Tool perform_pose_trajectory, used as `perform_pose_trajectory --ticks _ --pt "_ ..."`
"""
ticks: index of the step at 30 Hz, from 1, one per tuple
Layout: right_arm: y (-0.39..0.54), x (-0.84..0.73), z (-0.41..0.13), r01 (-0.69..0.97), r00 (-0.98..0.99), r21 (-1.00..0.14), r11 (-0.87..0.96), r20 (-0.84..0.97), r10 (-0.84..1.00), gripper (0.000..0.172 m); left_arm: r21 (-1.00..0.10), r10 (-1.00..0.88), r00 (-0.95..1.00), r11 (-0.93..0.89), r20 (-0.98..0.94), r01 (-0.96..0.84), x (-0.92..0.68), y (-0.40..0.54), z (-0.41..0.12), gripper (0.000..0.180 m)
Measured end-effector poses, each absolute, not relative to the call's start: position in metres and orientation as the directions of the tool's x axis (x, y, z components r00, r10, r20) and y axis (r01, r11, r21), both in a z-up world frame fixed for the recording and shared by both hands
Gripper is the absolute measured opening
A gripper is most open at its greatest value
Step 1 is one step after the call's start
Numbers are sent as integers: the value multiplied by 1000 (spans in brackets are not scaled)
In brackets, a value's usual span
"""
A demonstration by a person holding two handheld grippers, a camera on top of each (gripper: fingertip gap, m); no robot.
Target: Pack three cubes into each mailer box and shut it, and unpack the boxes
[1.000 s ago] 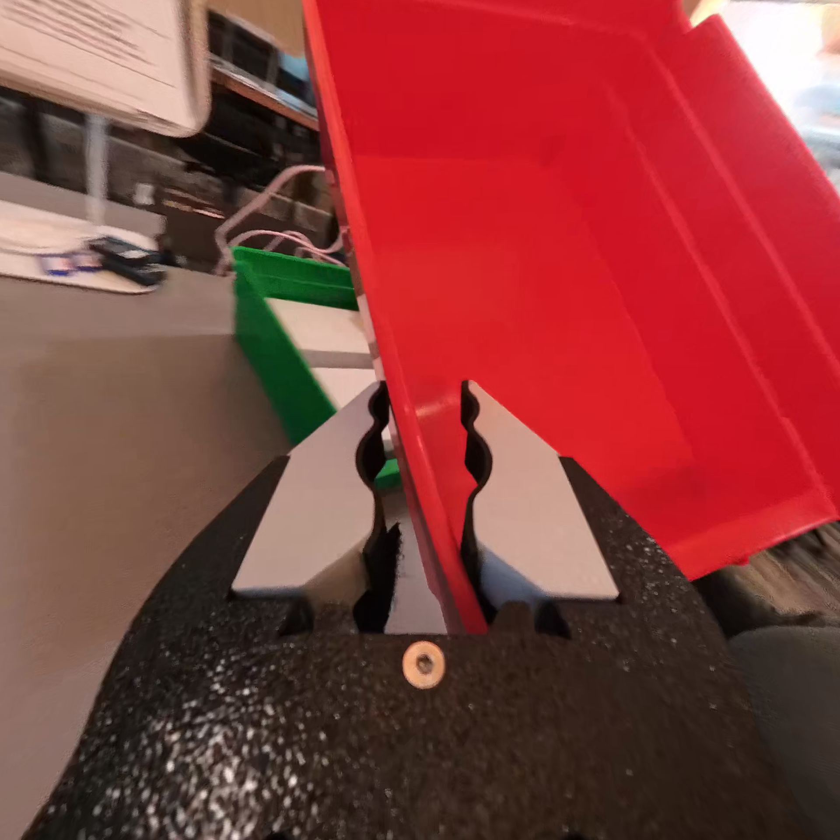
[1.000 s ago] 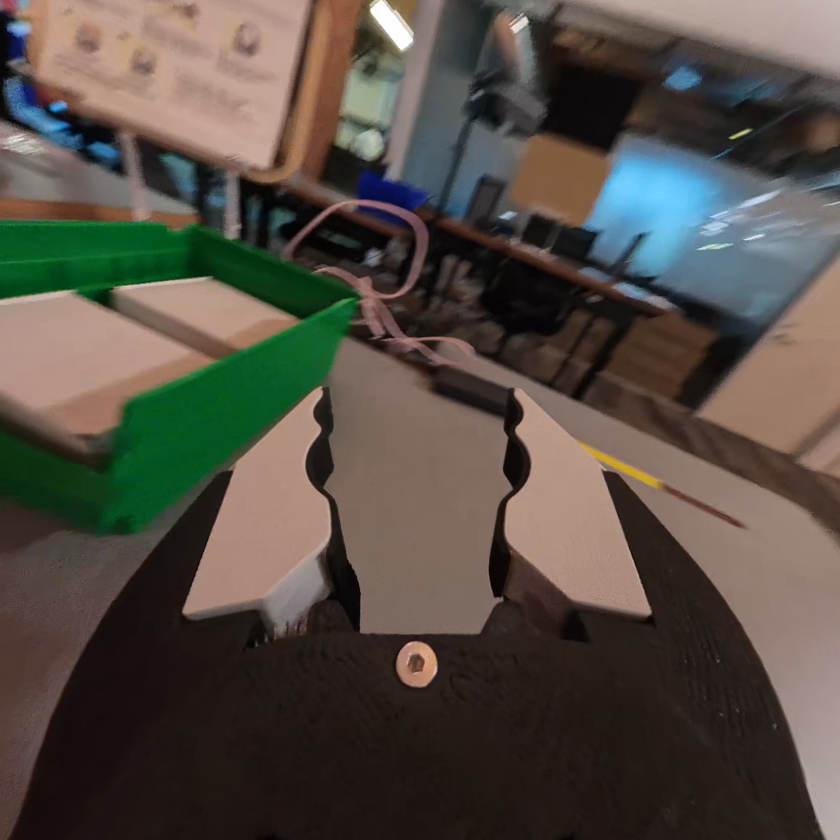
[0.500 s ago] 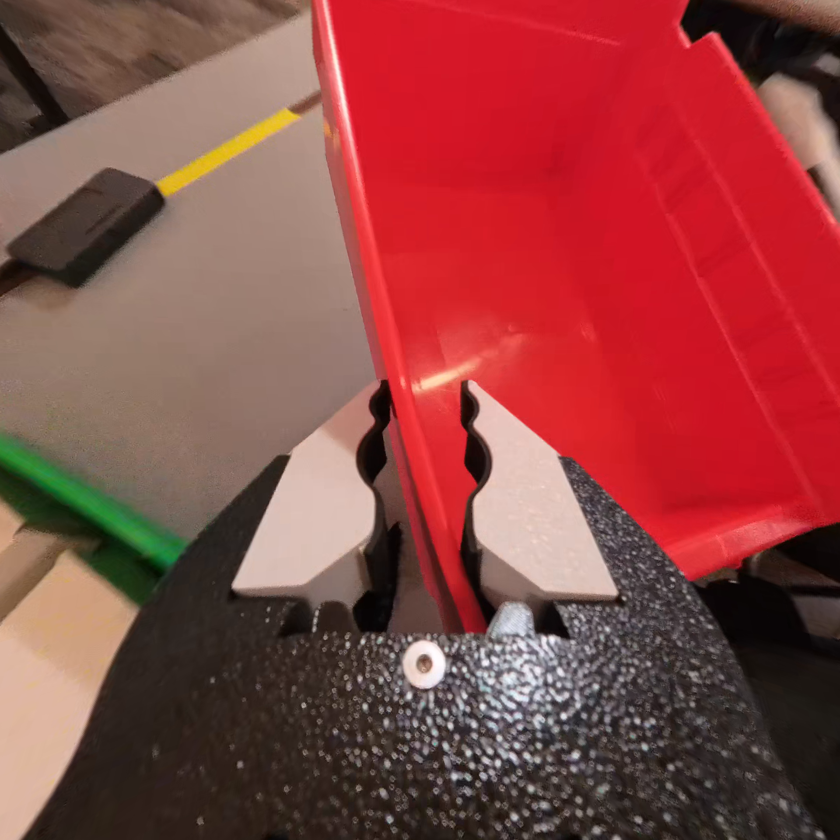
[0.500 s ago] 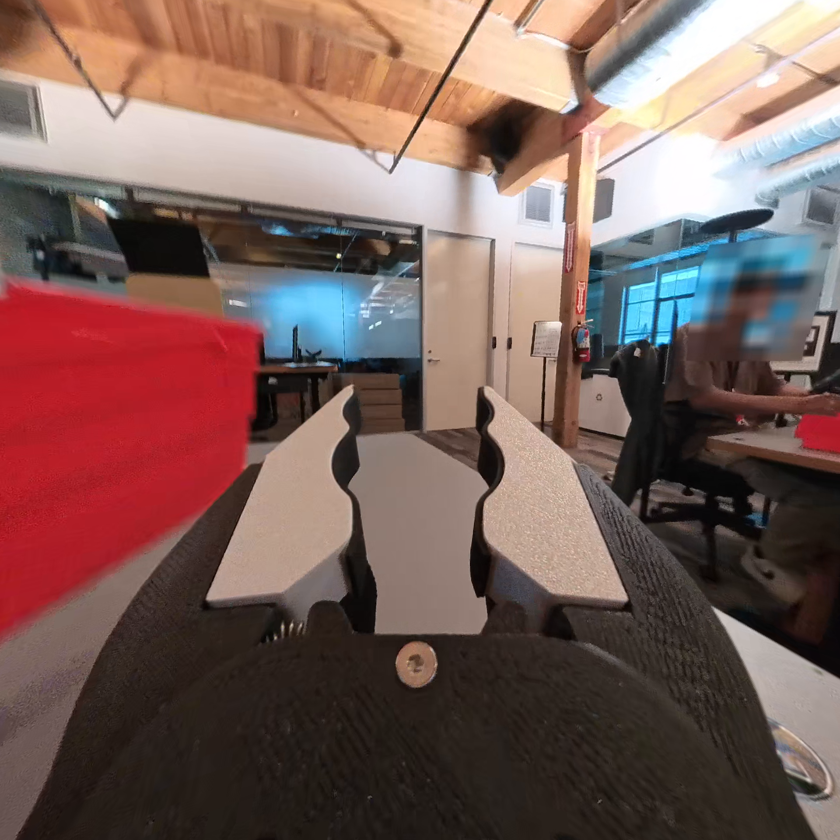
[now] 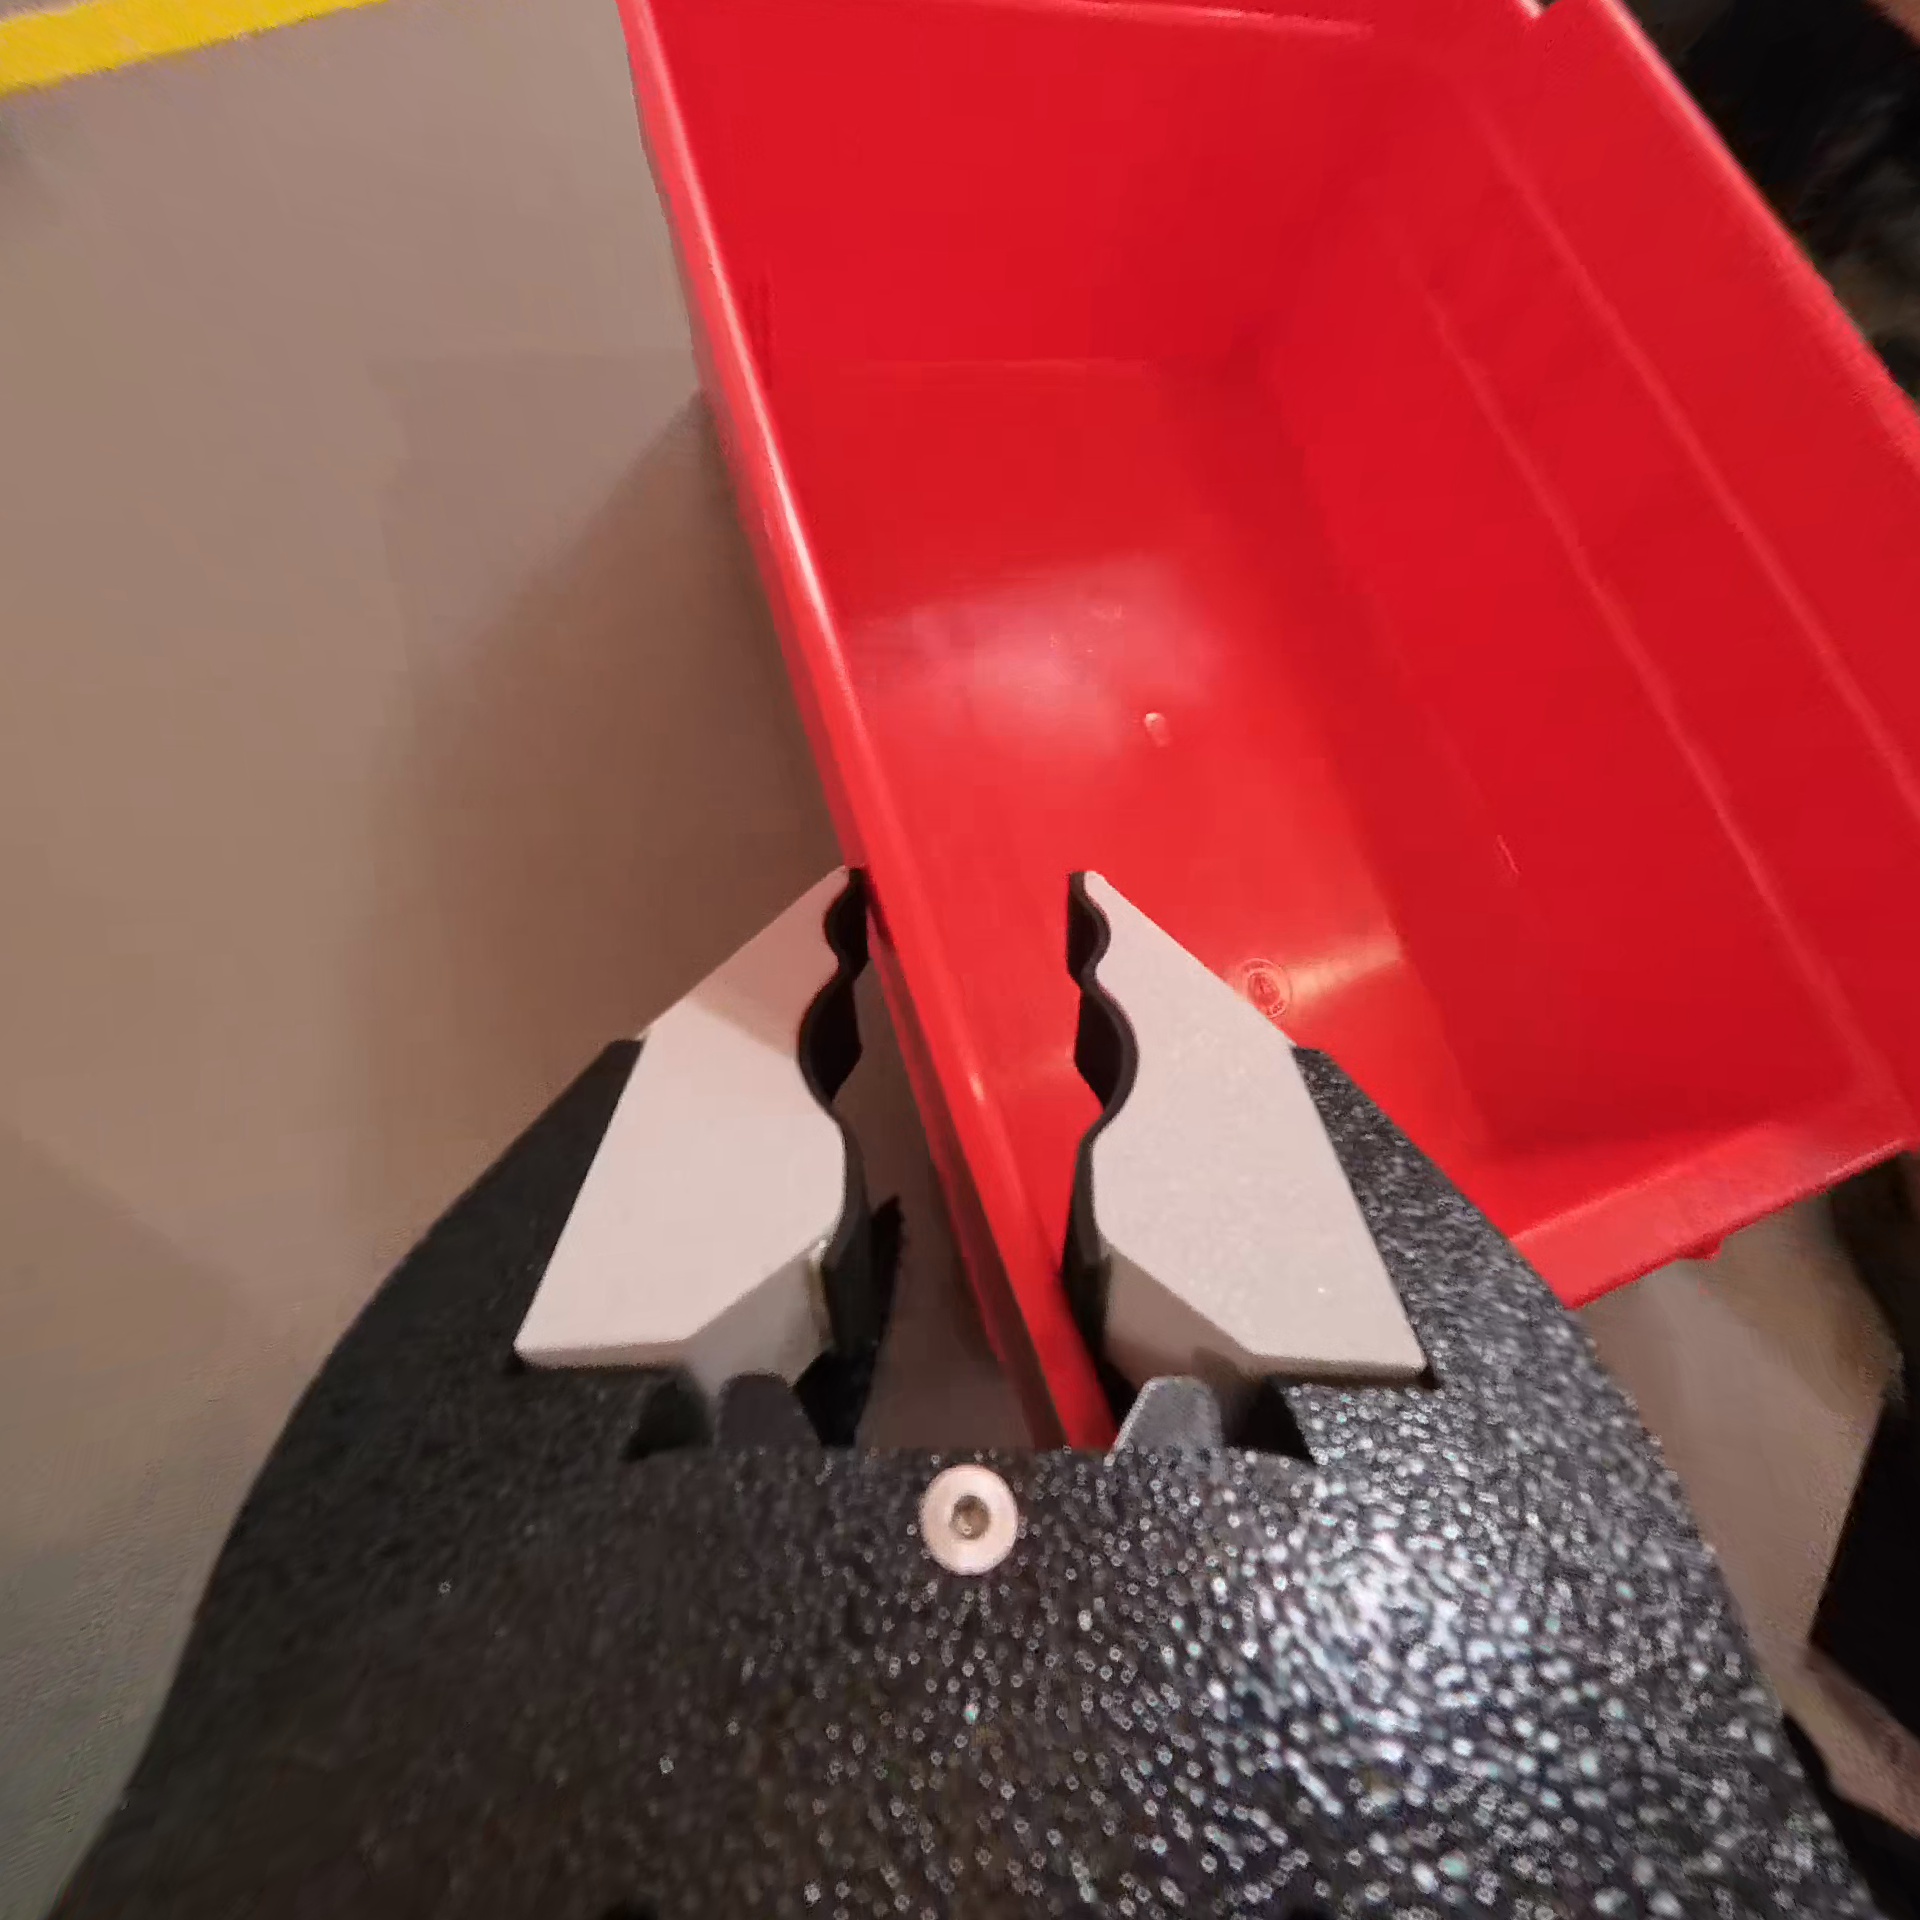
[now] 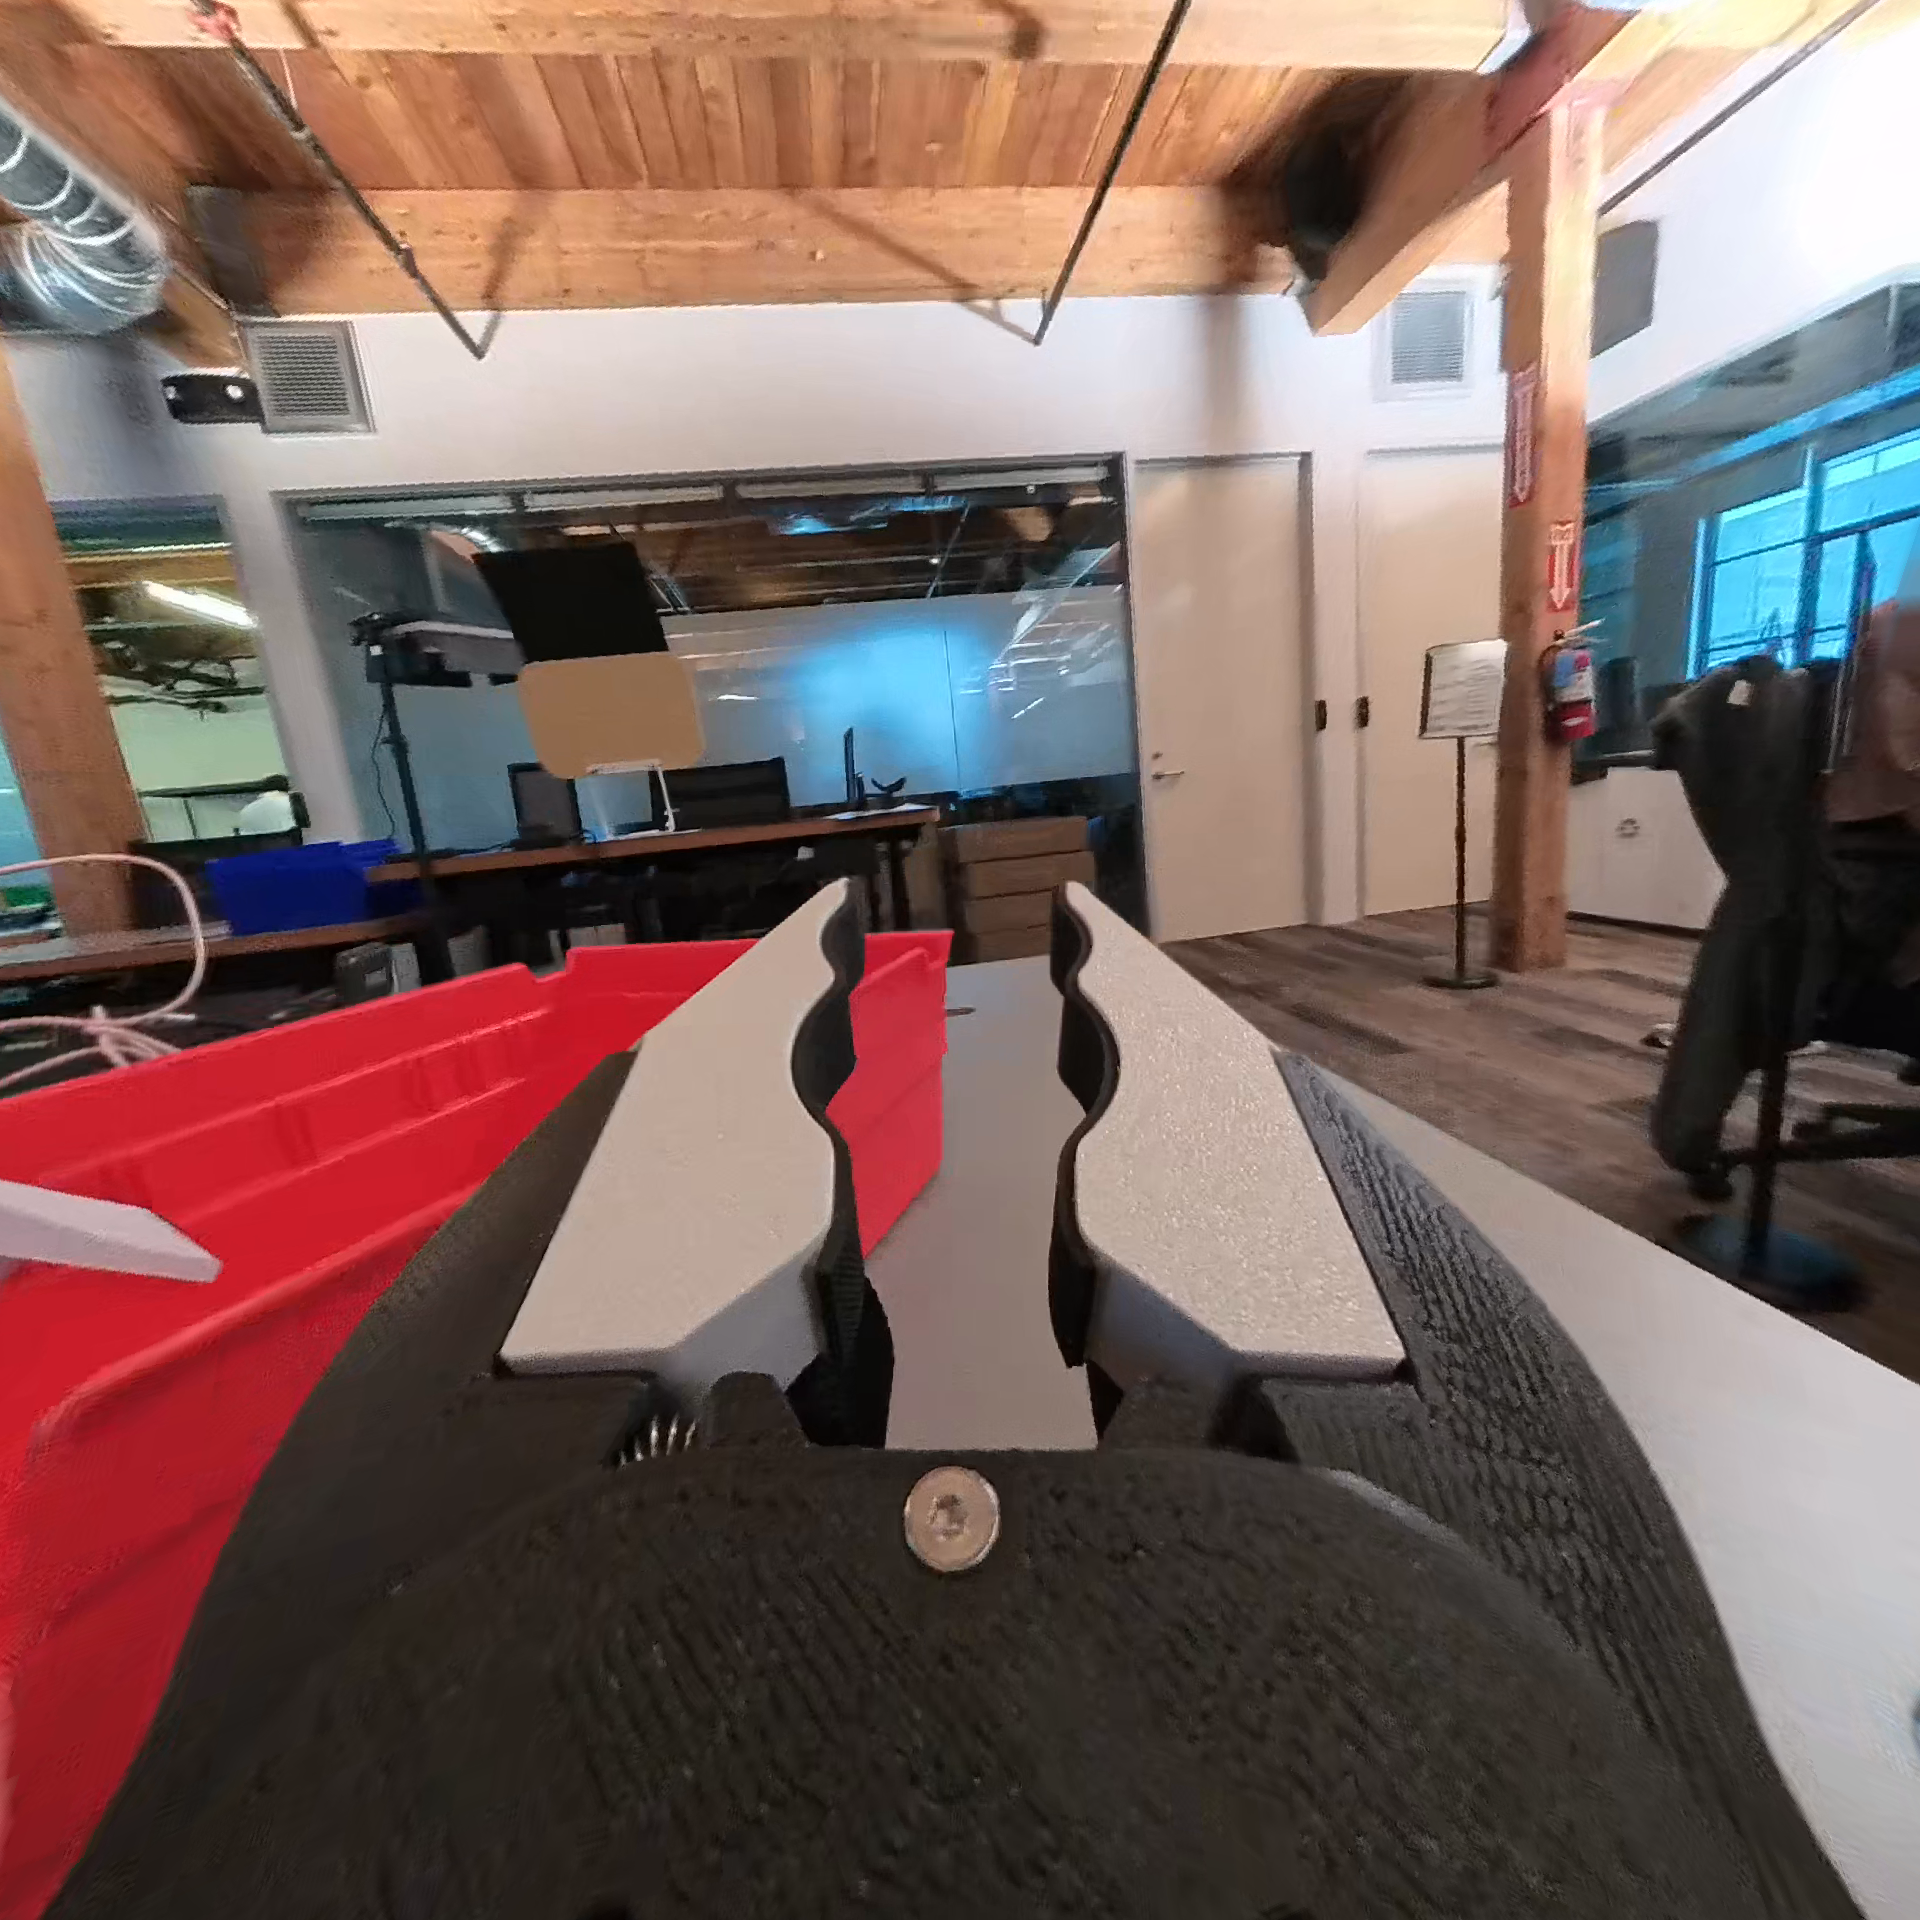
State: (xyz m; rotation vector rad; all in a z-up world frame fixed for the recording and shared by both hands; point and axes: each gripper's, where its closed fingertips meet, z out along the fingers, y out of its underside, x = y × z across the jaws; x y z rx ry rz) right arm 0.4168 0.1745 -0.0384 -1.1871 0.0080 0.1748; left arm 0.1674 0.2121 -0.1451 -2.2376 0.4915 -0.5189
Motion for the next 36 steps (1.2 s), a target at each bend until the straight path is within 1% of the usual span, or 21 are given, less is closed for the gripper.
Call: perform_pose_trajectory --ticks 1,2,4,6,8,10,11,13,14,17,18,19,20,21,23,24,27,31,33,34,36 --pt "175 416 -39 -138 986 -923 359 -96 133 34 -779 -489 839 -613 240 -134 169 213 -142 40" --pt "174 416 -39 -136 987 -923 359 -93 134 34 -802 -489 836 -588 248 -107 169 213 -137 50" --pt "173 416 -38 -129 988 -920 370 -86 130 35 -886 -467 863 -460 192 -52 157 213 -113 64" --pt "171 416 -36 -117 990 -918 379 -75 122 36 -957 -454 879 -289 148 12 137 200 -75 67" --pt "168 414 -35 -103 991 -915 391 -62 116 36 -991 -434 896 -128 98 47 110 177 -40 68" --pt "162 412 -31 -77 994 -907 414 -38 103 38 -998 -350 937 50 20 40 66 149 -9 70" --pt "159 410 -28 -56 996 -901 430 -20 89 39 -987 -270 963 158 -23 21 37 132 5 68" --pt "150 403 -24 -1 997 -891 454 34 69 39 -938 -111 992 346 -64 -22 -21 90 27 66" --pt "145 395 -23 28 995 -889 458 69 74 36 -915 -51 998 402 -48 -24 -47 69 30 69" --pt "129 370 -19 105 983 -866 488 166 84 31 -917 32 999 399 11 -3 -103 24 9 84" --pt "128 362 -21 121 978 -872 475 187 95 33 -922 105 994 386 5 -36 -124 13 0 84" --pt "132 352 -24 127 971 -890 438 202 129 43 -927 169 986 369 -8 -71 -144 4 -9 84" --pt "138 342 -25 126 962 -918 376 206 181 61 -937 217 976 338 -10 -84 -161 -2 -18 83" --pt "145 338 -25 124 960 -948 293 189 206 68 -952 242 970 299 2 -72 -176 -4 -29 84" --pt "151 332 -27 94 958 -984 150 130 256 97 -978 244 969 209 45 -7 -194 0 -49 84" --pt "149 326 -29 65 950 -993 99 92 298 100 -987 230 971 161 59 21 -198 3 -57 84" --pt "140 300 -42 22 910 -999 -42 2 415 102 -999 223 973 29 51 45 -205 14 -72 84" --pt "141 282 -79 142 906 -963 -228 34 423 108 -996 218 975 -61 45 60 -207 28 -81 84" --pt "147 290 -96 214 925 -934 -285 100 367 101 -996 219 975 -69 47 63 -206 33 -83 76" --pt "149 295 -102 221 932 -924 -313 105 348 99 -995 225 973 -78 43 63 -207 35 -86 71" --pt "149 301 -110 176 938 -915 -364 44 343 87 -991 226 973 -119 38 66 -206 39 -95 66"
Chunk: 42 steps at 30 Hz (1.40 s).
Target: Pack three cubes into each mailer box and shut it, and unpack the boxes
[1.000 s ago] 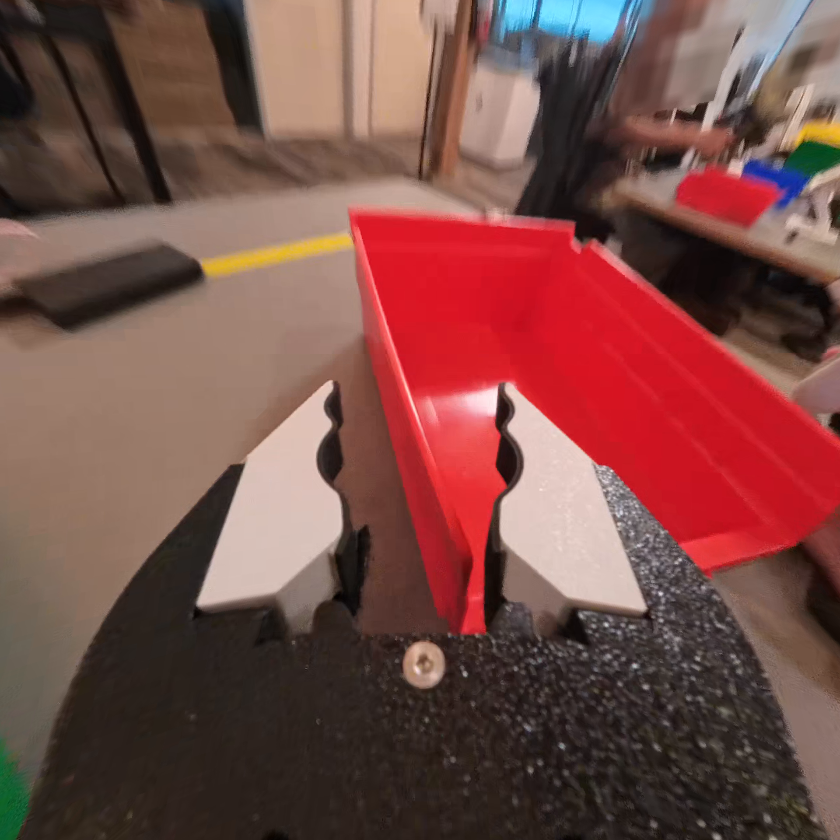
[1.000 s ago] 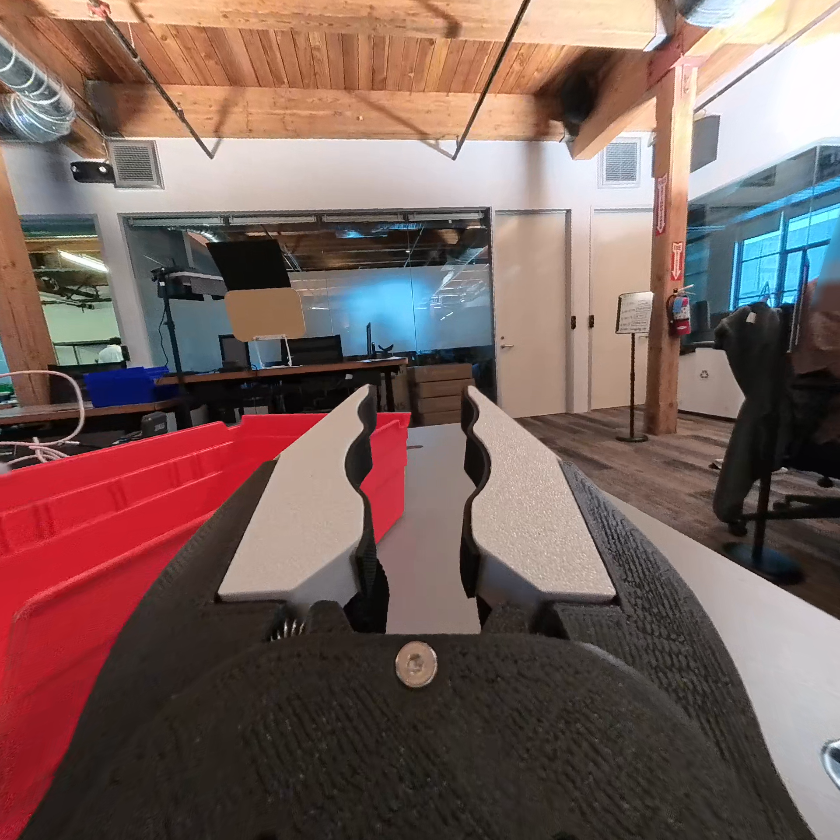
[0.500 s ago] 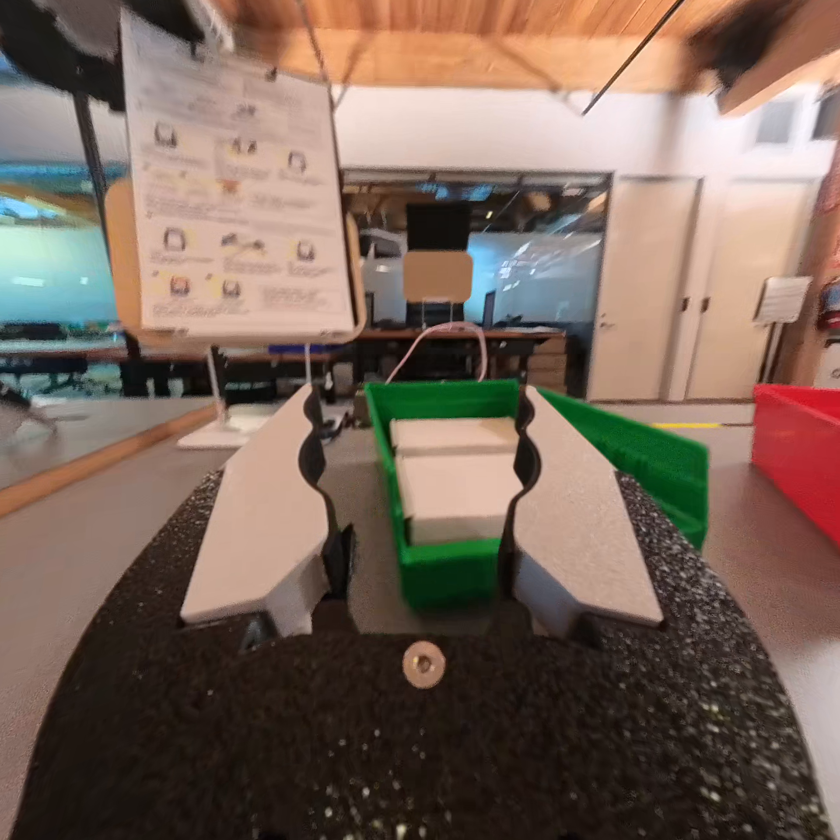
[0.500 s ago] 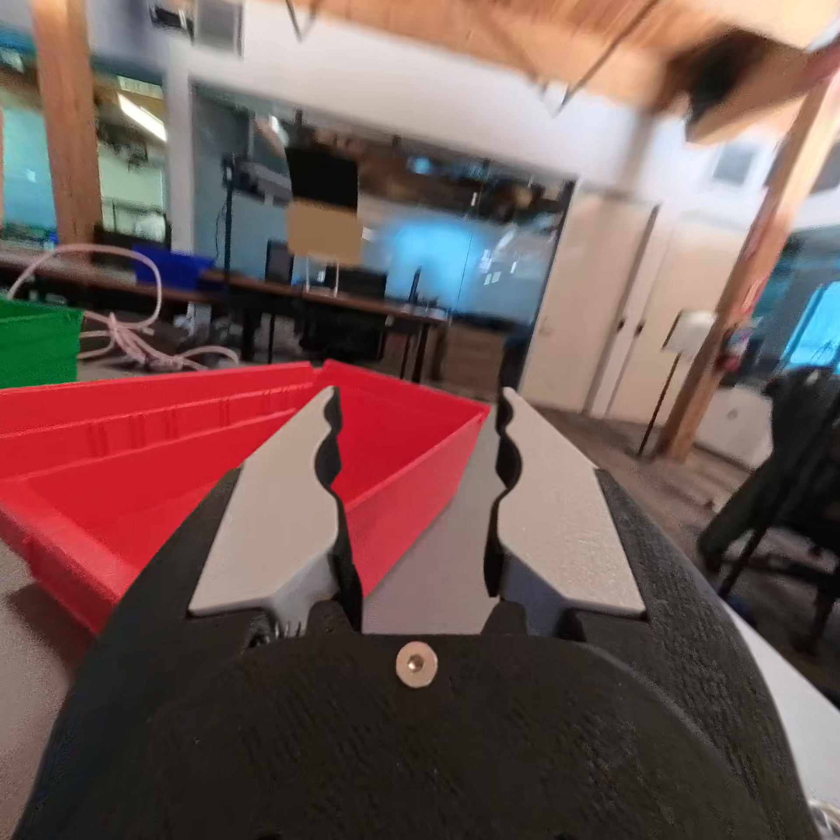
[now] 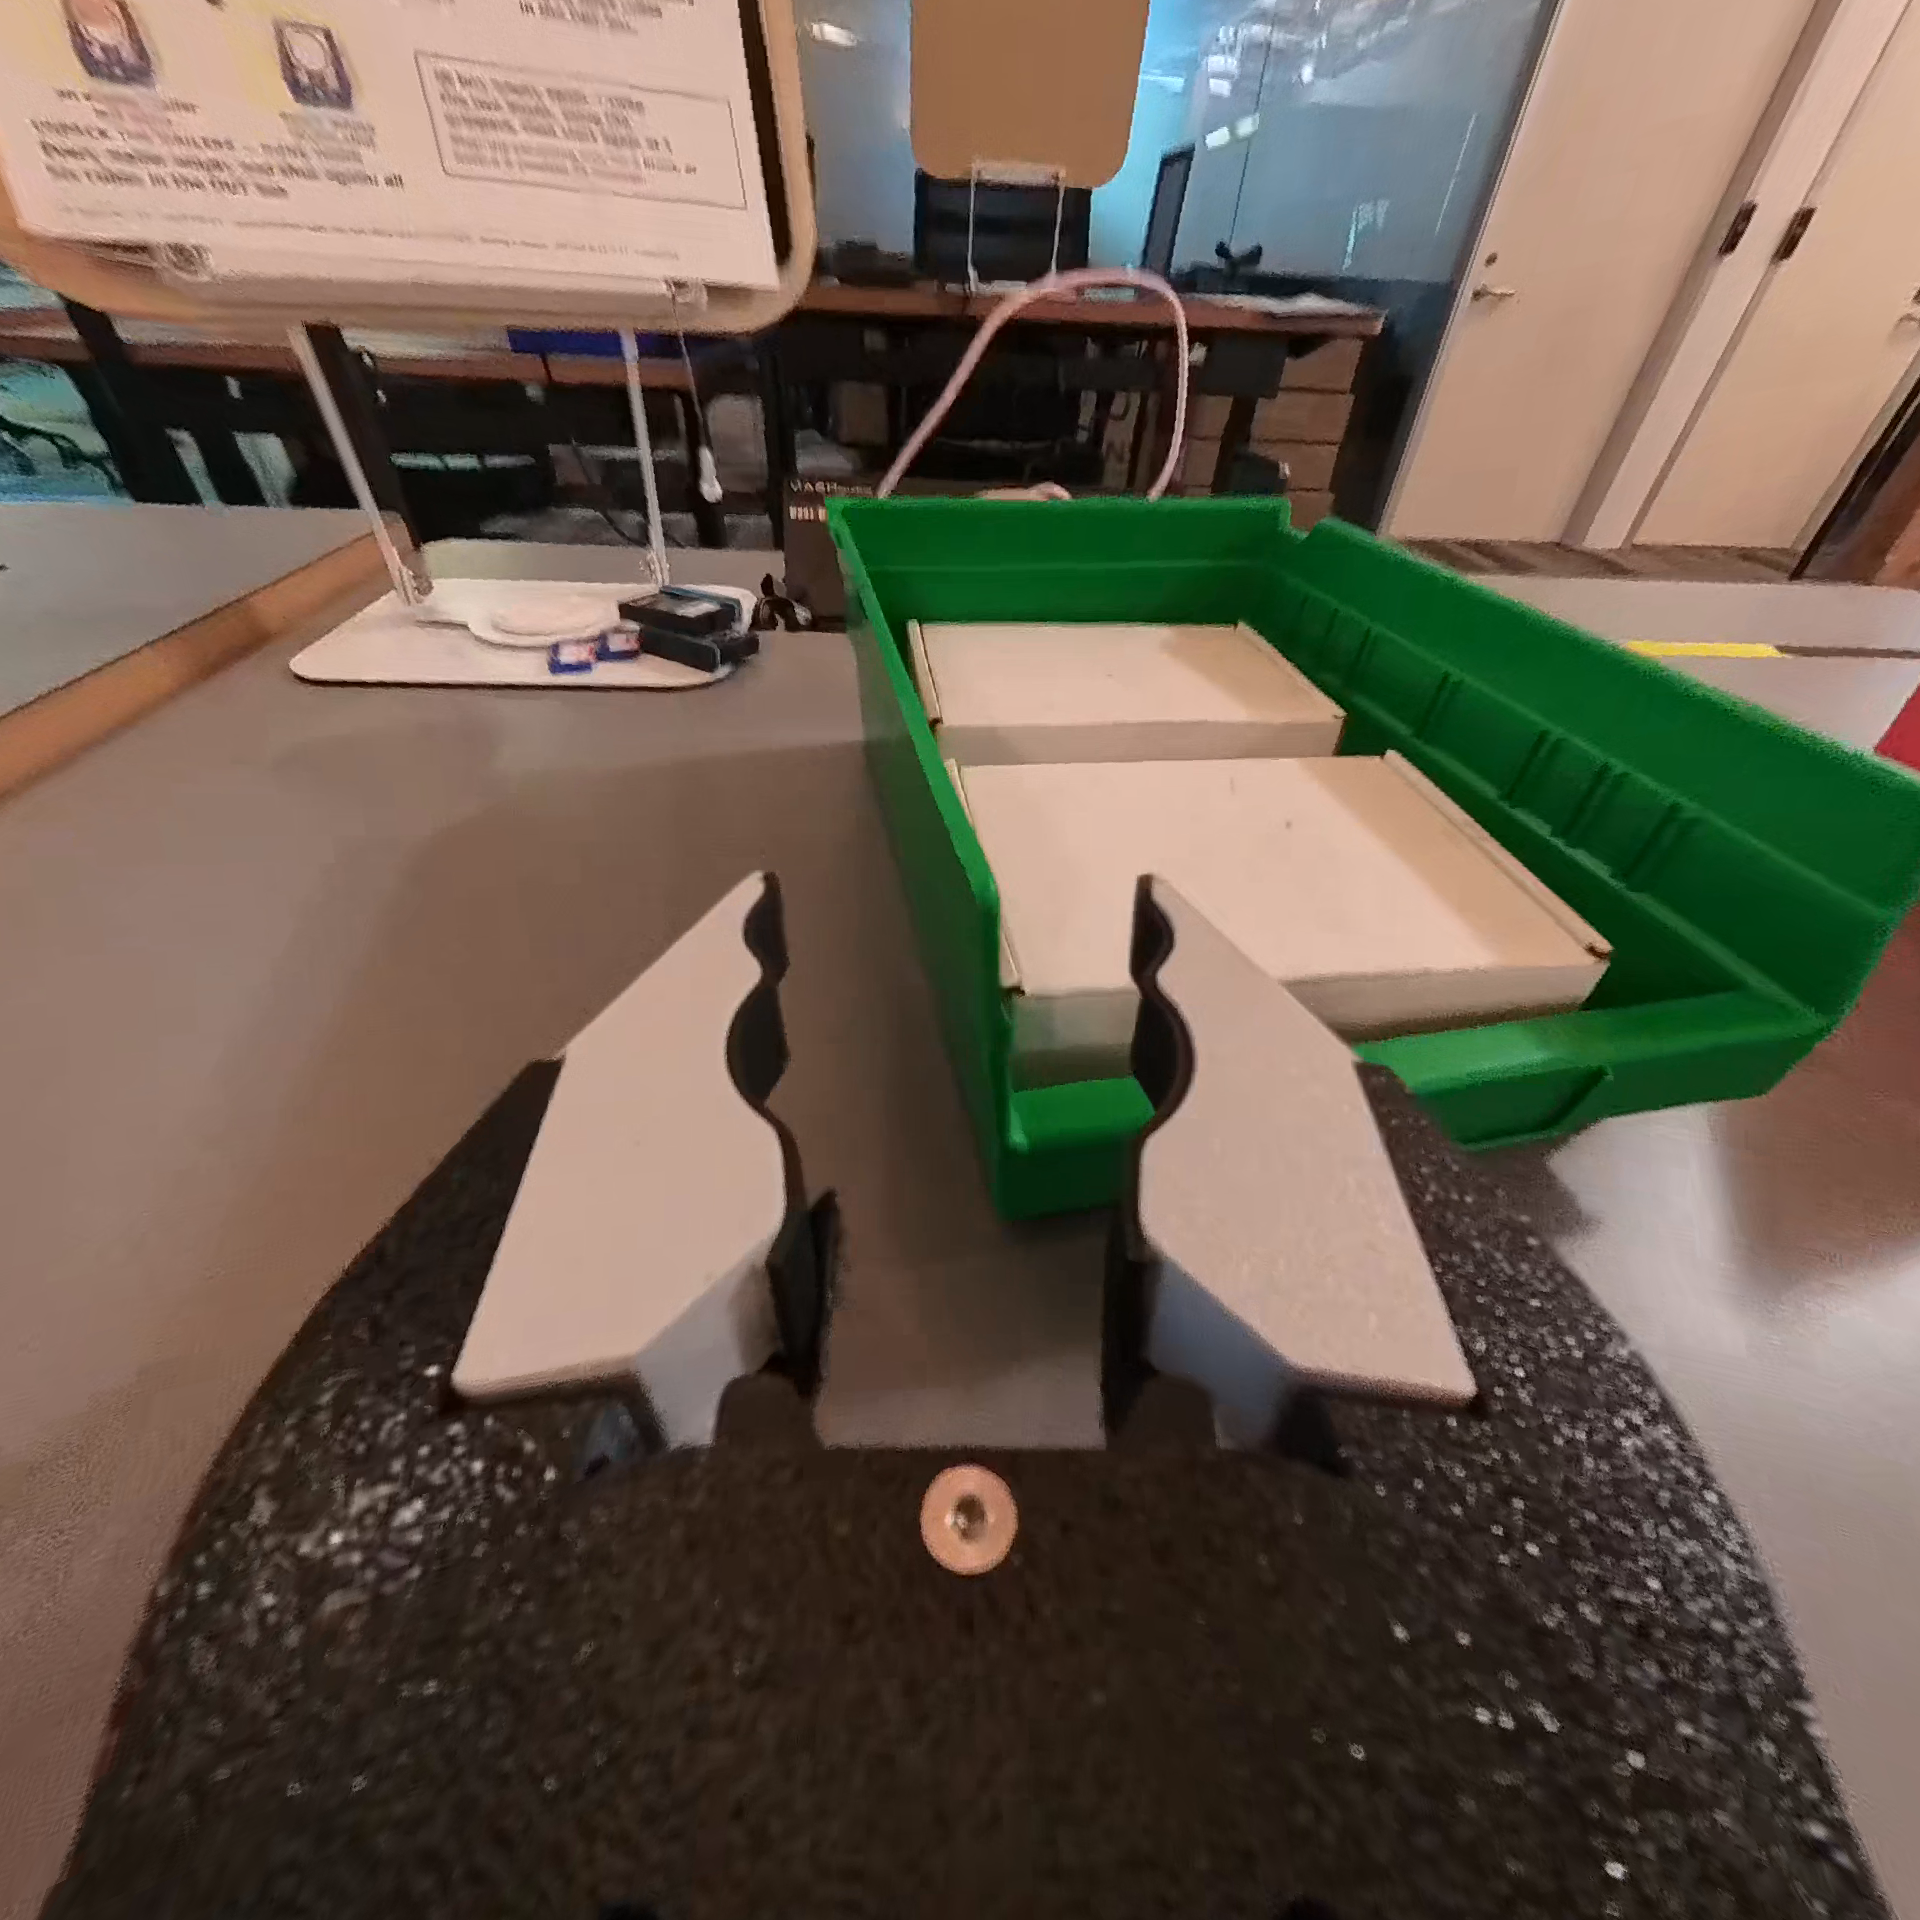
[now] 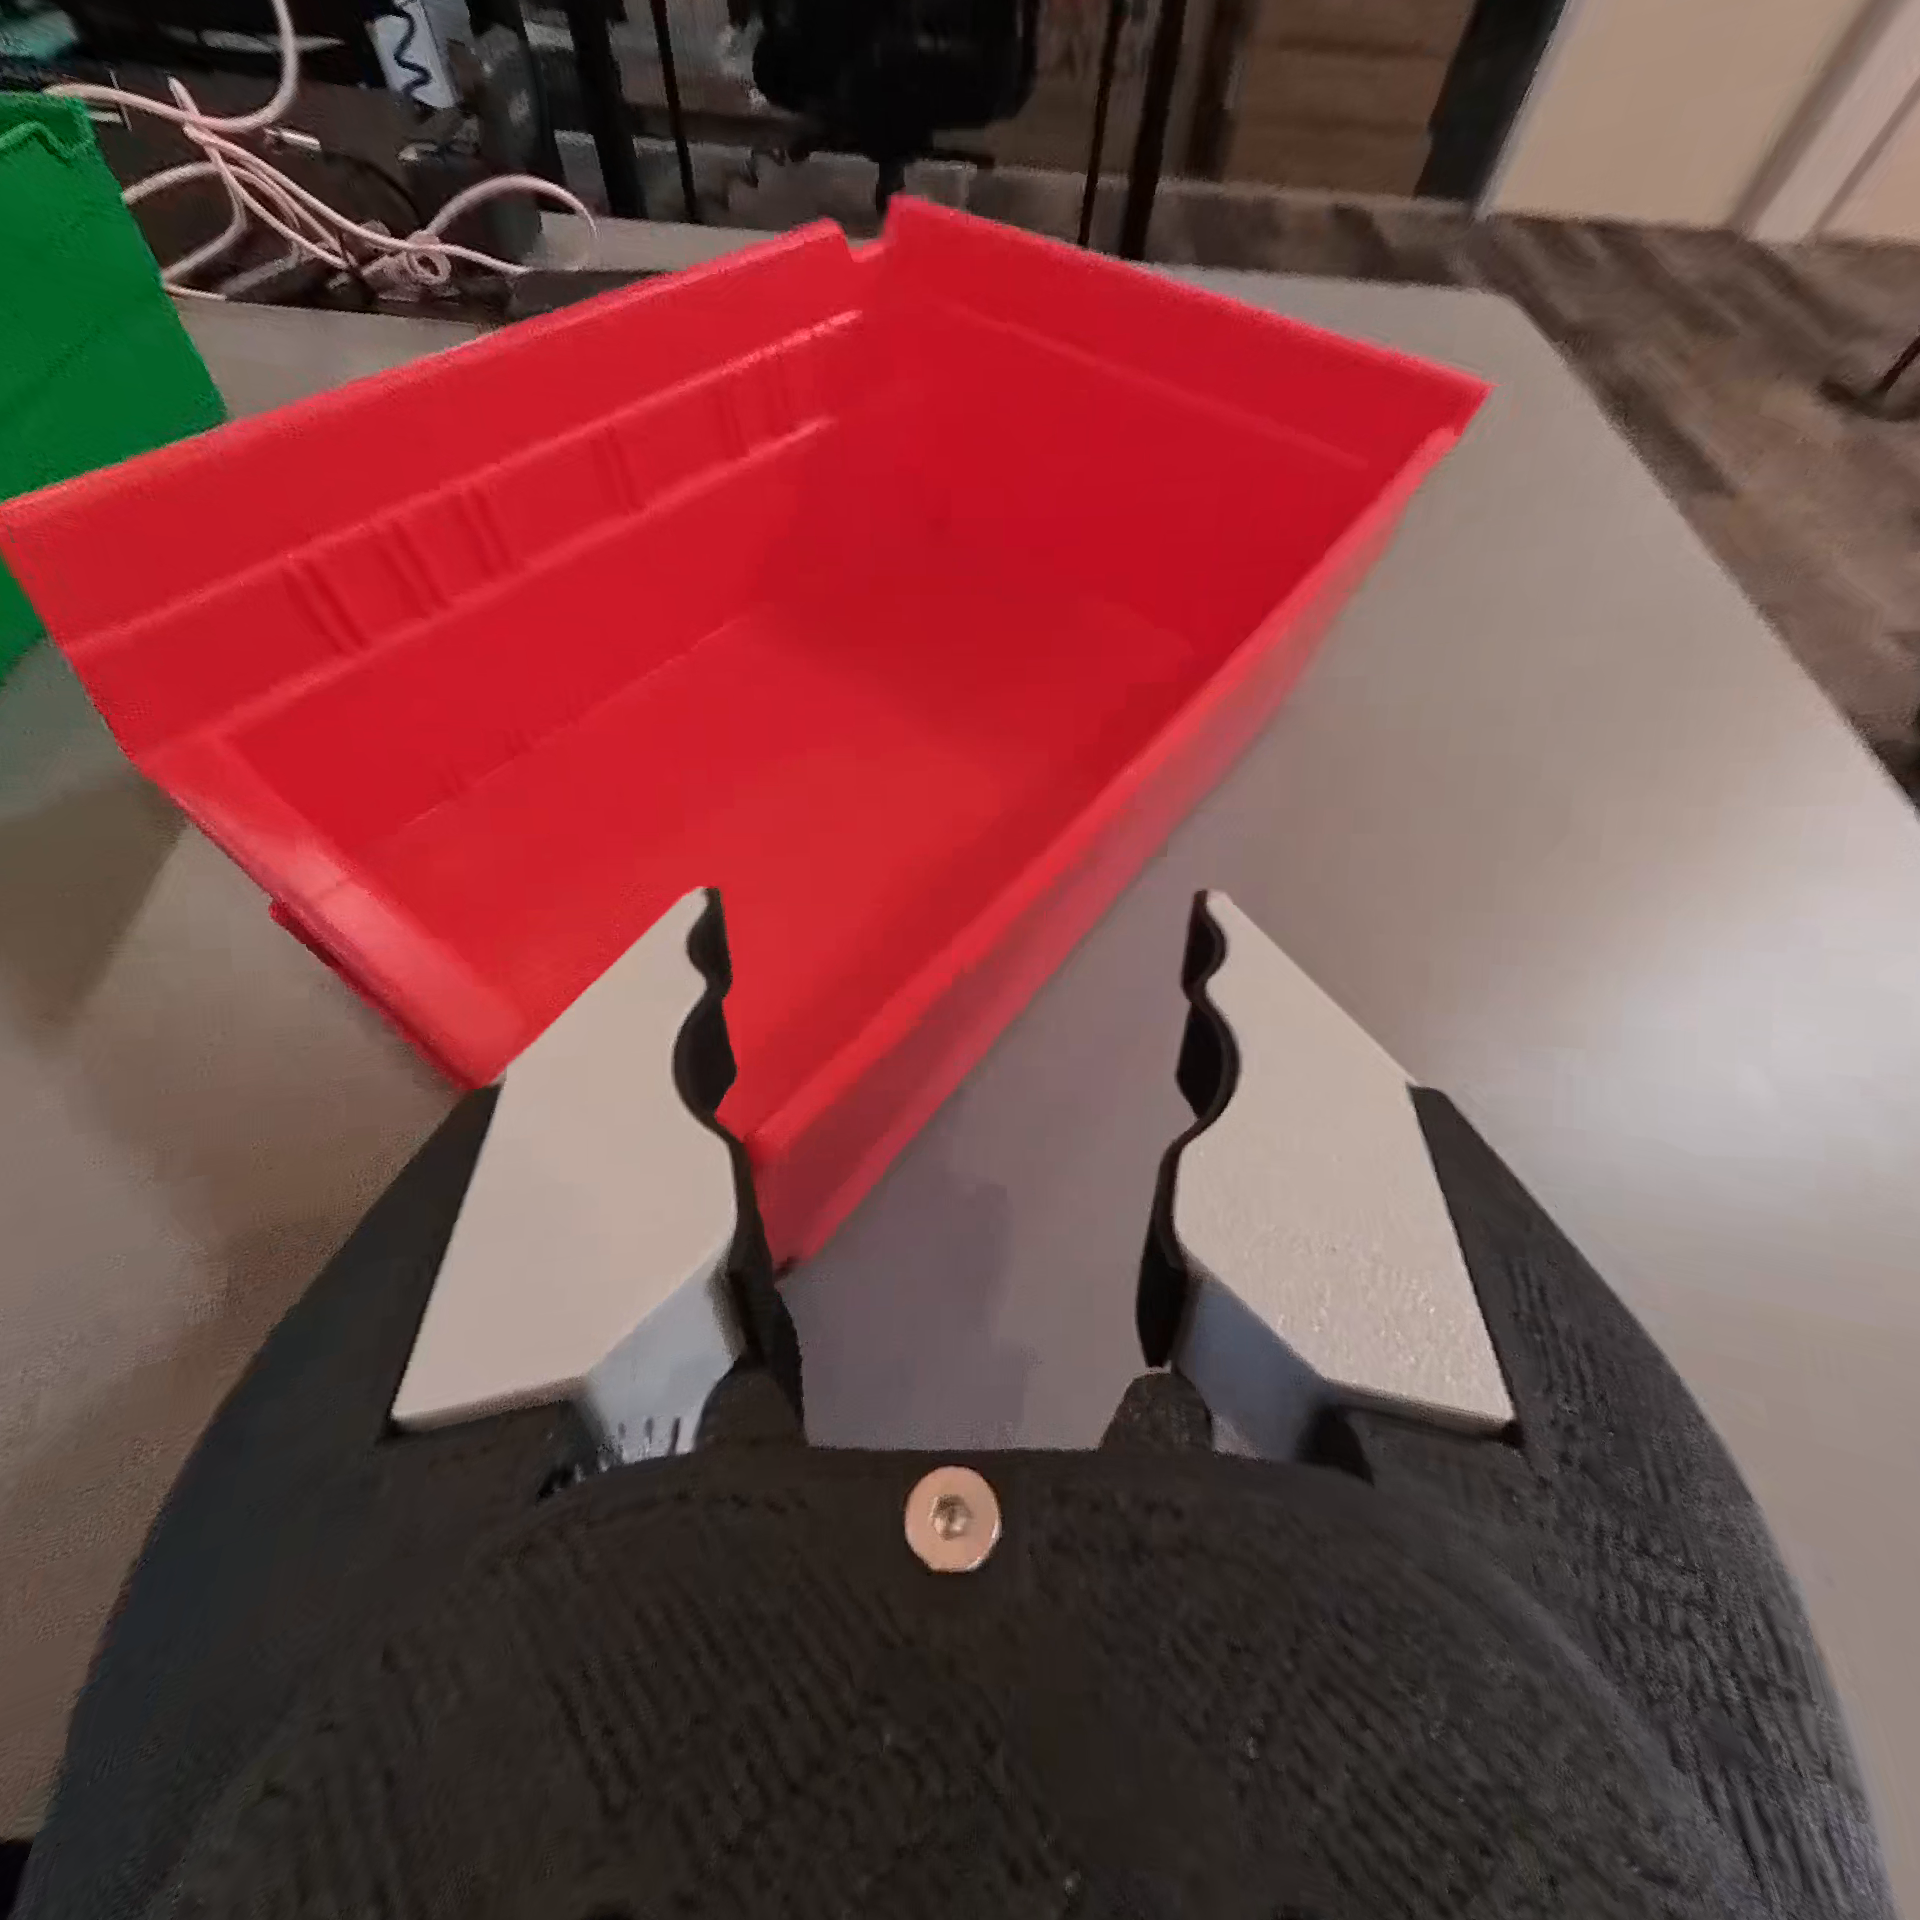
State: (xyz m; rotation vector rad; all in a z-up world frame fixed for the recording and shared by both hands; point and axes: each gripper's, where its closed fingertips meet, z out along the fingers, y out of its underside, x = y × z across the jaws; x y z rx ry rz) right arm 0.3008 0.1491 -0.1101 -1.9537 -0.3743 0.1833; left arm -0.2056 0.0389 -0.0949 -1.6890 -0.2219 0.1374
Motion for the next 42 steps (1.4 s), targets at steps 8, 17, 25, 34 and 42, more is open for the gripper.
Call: perform_pose_trajectory --ticks 8,17,25,34,42 --pt "150 345 -117 103 959 -906 -409 -19 283 12 -985 228 974 -164 11 50 -209 43 -108 18" --pt "161 369 -116 145 972 -910 -390 56 230 4 -987 315 947 -163 -57 -6 -239 27 -104 1" --pt "167 390 -114 136 976 -904 -406 51 213 4 -984 283 959 -174 -14 37 -291 -10 -94 0" --pt "164 434 -114 80 992 -908 -411 31 126 5 -974 339 939 -224 -48 31 -345 -44 -101 3" --pt "135 428 -14 128 991 -992 4 128 36 77 -969 502 829 -139 -245 -202 -362 -74 -58 37"
